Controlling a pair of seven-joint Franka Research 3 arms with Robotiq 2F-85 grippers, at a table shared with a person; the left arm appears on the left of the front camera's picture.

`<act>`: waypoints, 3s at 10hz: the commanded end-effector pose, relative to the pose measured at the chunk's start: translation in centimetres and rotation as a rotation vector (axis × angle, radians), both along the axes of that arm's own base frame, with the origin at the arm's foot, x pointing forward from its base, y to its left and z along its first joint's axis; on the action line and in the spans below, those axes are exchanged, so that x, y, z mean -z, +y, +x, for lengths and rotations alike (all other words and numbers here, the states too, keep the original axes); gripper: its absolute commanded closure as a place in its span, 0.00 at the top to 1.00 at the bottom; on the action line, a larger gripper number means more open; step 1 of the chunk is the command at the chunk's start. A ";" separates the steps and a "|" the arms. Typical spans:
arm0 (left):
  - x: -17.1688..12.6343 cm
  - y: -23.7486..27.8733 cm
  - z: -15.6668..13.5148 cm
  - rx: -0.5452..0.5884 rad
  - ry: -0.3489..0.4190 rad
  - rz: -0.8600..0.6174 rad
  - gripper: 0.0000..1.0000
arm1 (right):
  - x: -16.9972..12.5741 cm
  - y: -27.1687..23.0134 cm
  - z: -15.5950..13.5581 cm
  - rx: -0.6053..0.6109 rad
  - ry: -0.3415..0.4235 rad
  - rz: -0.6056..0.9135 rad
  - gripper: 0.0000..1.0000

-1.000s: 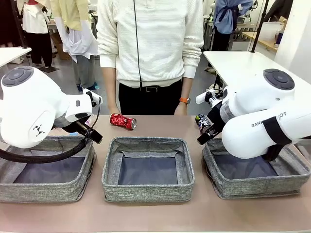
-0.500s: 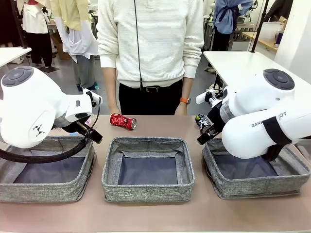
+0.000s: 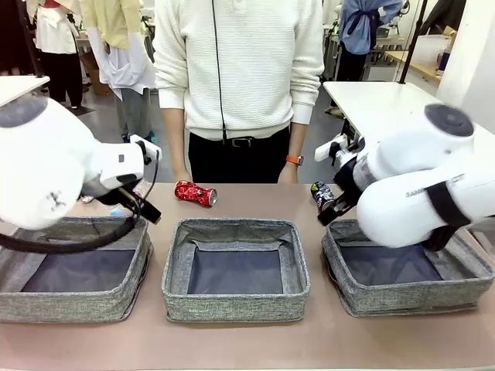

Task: Sort the waste into the appropriate baskets.
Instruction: Pick up the waste item pointed out by the person.

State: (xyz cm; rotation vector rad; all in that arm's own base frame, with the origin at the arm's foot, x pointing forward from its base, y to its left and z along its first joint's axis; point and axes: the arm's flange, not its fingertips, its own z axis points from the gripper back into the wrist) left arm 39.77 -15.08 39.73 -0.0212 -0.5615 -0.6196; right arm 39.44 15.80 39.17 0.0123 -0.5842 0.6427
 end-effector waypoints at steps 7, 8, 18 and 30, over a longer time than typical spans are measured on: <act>-14.6 3.4 -7.6 0.094 -0.020 -0.109 1.00 | -10.2 -3.3 -5.6 0.152 0.097 0.070 1.00; -14.6 6.2 -7.2 0.110 0.111 -0.236 1.00 | -10.3 -5.5 -6.3 0.179 0.204 0.212 1.00; -1.4 31.1 -9.8 -0.085 0.383 -1.225 1.00 | -9.6 -30.9 -13.4 0.386 0.449 1.324 1.00; -1.4 31.1 -9.8 -0.085 0.383 -1.225 1.00 | -9.6 -30.9 -13.4 0.386 0.449 1.324 1.00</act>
